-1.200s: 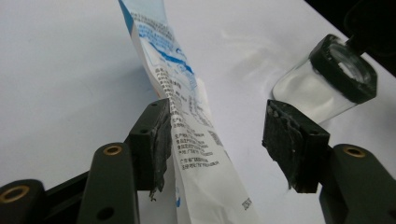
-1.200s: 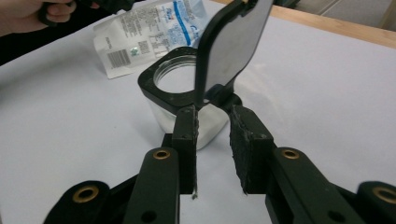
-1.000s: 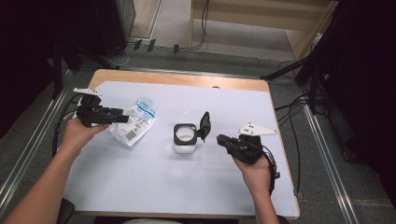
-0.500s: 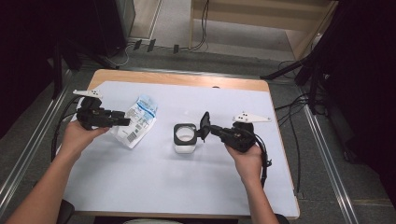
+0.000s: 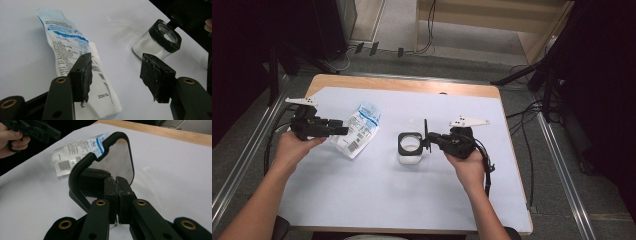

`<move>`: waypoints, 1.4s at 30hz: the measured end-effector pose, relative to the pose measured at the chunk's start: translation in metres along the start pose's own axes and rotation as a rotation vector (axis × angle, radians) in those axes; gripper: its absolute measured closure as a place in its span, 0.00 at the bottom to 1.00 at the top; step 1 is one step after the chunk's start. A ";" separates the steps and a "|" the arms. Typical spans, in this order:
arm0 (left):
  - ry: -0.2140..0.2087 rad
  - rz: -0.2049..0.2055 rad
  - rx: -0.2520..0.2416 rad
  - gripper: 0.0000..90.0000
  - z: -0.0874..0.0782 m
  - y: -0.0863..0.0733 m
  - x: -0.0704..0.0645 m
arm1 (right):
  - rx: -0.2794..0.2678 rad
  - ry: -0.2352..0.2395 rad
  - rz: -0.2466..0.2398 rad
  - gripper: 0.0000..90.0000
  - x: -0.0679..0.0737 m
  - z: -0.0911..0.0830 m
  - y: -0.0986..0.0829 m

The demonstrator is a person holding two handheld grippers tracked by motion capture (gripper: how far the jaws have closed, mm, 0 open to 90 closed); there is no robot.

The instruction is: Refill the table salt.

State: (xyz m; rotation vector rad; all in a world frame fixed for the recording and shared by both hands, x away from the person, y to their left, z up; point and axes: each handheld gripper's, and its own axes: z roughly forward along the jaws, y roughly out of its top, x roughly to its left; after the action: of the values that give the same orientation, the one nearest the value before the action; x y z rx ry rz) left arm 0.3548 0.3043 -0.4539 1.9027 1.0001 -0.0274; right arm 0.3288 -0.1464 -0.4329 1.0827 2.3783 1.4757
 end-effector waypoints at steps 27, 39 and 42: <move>0.002 0.018 0.007 0.48 0.001 -0.002 -0.002 | 0.004 -0.013 -0.018 0.93 -0.007 0.015 -0.007; 0.009 0.038 0.019 0.47 0.005 -0.001 -0.008 | -0.038 -0.111 -0.003 0.73 -0.035 -0.012 -0.017; 0.006 0.039 0.018 0.47 0.005 -0.001 -0.009 | -0.046 -0.128 0.014 0.70 -0.041 -0.016 -0.021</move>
State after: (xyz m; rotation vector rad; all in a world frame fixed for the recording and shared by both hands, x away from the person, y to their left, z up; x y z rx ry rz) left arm 0.3501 0.2952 -0.4542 1.9388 0.9701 -0.0076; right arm 0.3410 -0.1890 -0.4520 1.1486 2.2447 1.4130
